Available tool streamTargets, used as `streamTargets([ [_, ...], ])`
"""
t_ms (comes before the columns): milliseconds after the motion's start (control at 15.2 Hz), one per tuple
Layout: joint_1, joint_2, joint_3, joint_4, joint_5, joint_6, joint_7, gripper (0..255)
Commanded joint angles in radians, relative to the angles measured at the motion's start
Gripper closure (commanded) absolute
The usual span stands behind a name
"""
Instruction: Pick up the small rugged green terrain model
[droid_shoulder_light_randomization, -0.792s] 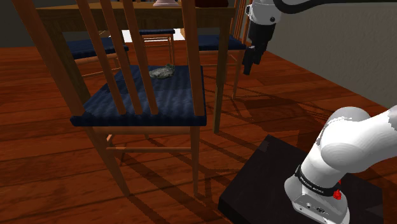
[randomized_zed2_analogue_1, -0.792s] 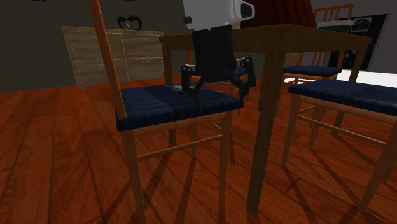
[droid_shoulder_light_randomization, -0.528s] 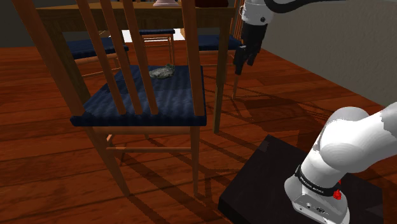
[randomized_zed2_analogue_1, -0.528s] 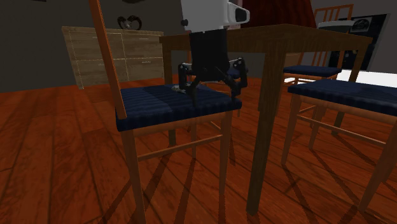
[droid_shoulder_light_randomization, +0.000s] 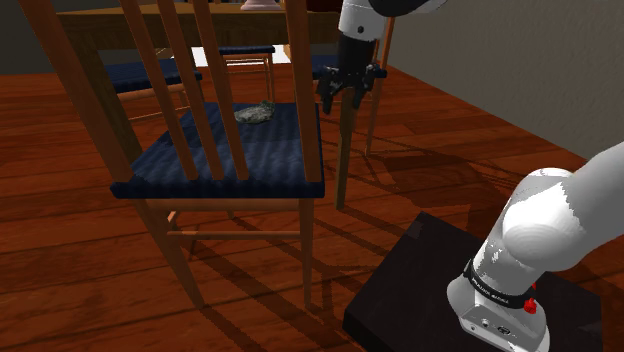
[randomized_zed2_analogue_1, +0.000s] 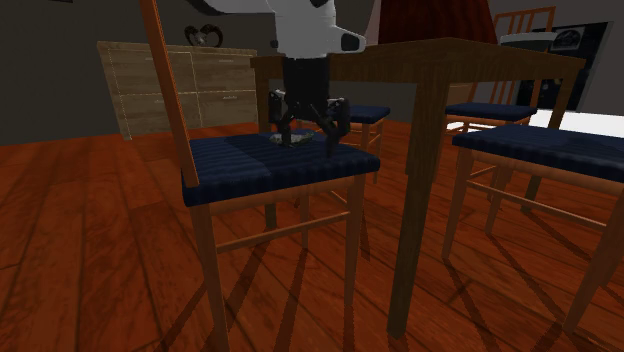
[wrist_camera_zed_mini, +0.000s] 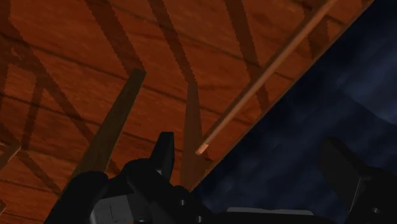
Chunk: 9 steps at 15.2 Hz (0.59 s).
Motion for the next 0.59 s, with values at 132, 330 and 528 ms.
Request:
streamTargets([
  [132, -0.010, 0.116, 0.023, 0.091, 0.059, 0.070, 0.130, 0],
  [330, -0.017, 0.203, 0.038, 0.170, 0.094, 0.118, 0.223, 0],
  [528, -0.023, 0.292, 0.048, 0.257, 0.121, 0.161, 0.314, 0],
])
